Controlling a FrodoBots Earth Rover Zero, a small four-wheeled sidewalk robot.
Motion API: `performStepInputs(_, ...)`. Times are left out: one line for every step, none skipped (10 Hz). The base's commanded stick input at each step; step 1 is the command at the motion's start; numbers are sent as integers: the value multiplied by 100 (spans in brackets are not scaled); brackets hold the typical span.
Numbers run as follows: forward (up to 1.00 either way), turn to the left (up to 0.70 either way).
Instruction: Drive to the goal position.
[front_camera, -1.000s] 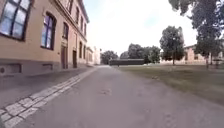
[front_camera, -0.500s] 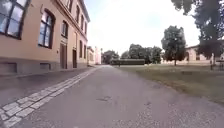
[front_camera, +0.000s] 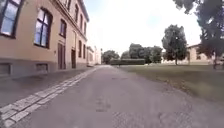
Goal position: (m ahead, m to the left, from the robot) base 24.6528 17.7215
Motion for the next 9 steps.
performStepInputs(85, 1)
performStepInputs(85, 1)
performStepInputs(85, 1)
performStepInputs(85, 1)
performStepInputs(85, 1)
performStepInputs(85, 1)
performStepInputs(85, 1)
performStepInputs(85, 1)
performStepInputs(85, 1)
